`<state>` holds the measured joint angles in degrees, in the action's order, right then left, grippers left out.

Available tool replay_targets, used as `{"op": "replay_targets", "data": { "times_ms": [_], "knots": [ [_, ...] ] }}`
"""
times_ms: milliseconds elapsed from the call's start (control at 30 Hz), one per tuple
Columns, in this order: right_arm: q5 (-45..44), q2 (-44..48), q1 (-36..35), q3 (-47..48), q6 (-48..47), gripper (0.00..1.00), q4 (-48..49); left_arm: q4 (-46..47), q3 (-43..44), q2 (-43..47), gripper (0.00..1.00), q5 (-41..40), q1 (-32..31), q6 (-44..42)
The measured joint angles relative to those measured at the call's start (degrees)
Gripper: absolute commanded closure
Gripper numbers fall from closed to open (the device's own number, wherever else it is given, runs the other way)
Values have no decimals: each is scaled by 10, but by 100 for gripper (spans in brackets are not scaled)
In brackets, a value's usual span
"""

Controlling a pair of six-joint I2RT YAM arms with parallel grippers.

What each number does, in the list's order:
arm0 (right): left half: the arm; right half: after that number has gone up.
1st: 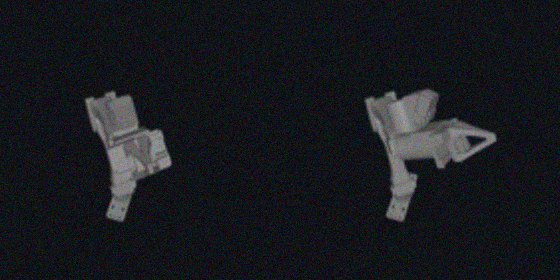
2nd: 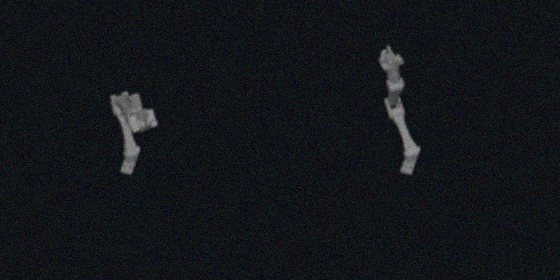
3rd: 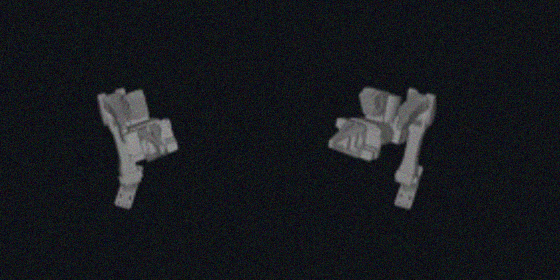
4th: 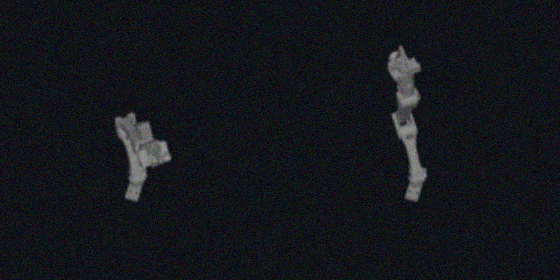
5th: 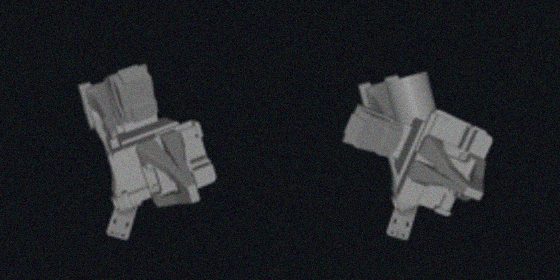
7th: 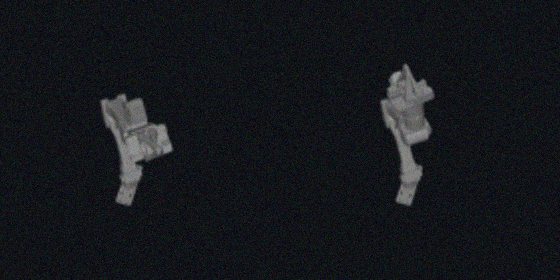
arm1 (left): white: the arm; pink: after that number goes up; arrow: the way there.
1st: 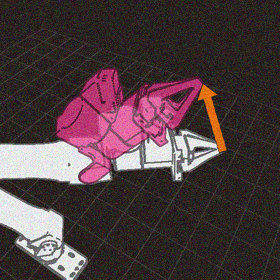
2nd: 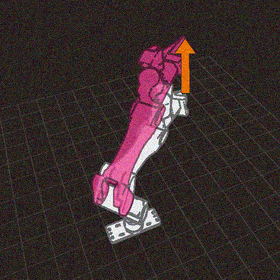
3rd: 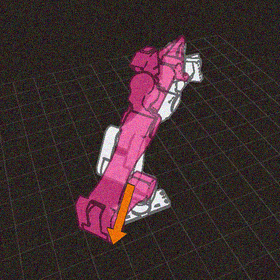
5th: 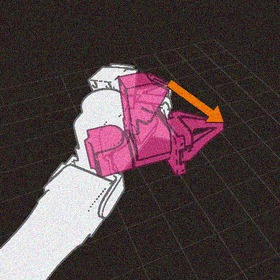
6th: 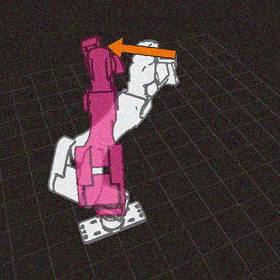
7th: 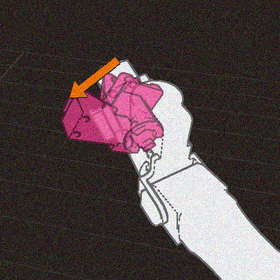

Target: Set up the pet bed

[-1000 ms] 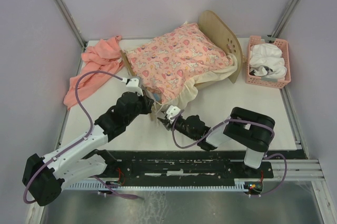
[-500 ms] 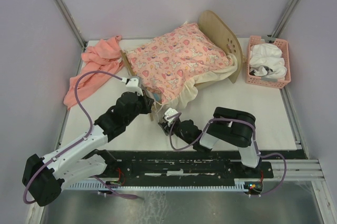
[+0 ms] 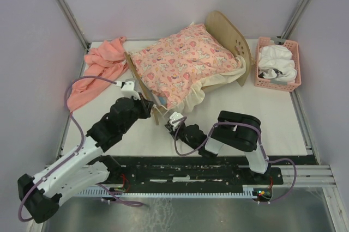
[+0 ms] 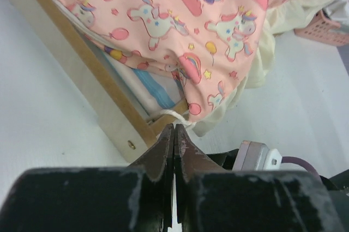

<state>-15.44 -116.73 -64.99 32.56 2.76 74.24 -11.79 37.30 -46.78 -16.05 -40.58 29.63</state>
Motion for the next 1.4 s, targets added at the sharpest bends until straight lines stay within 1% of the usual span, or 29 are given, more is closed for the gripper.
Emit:
{"op": "replay_targets", "data": {
  "times_ms": [133, 167, 267, 333, 467, 667, 800, 1067, 1200, 1233, 1333, 1367, 1400],
  "knots": [
    [-26, 0, 1, -18, 13, 98, 12, -60, 12, 89, 97, -32, 0, 0],
    [-37, 2, 6, -22, 24, 98, 24, -96, -1, 145, 97, -46, 0, 2],
    [-43, 7, 18, -29, 44, 98, 33, -118, -29, 196, 97, -61, 0, 10],
    [-43, 10, 26, -33, 50, 98, 33, -149, -44, 225, 97, -73, 0, 18],
    [-41, 23, 36, -34, 62, 98, 28, -155, -45, 233, 97, -74, 0, 23],
    [-24, 31, 51, -28, 92, 98, 11, -118, -45, 252, 97, -18, 0, 26],
    [-28, 31, 51, -27, 126, 98, 9, -126, -33, 252, 97, -4, 0, 31],
    [-44, 19, 51, -28, 182, 98, 13, -193, -23, 261, 97, -44, 0, 33],
    [-56, 19, 51, -28, 190, 98, 9, -200, -6, 247, 97, -49, 0, 33],
    [-60, 19, 52, -32, 190, 97, -2, -197, 0, 247, 97, -50, 0, 33],
    [-62, 28, 55, -41, 182, 77, -27, -188, 3, 263, 97, -47, 0, 45],
    [-60, 42, 55, -44, 174, 72, -43, -181, -3, 273, 97, -46, 0, 52],
    [-58, 58, 55, -49, 169, 68, -59, -179, -14, 286, 94, -44, 0, 62]
  ]
}}
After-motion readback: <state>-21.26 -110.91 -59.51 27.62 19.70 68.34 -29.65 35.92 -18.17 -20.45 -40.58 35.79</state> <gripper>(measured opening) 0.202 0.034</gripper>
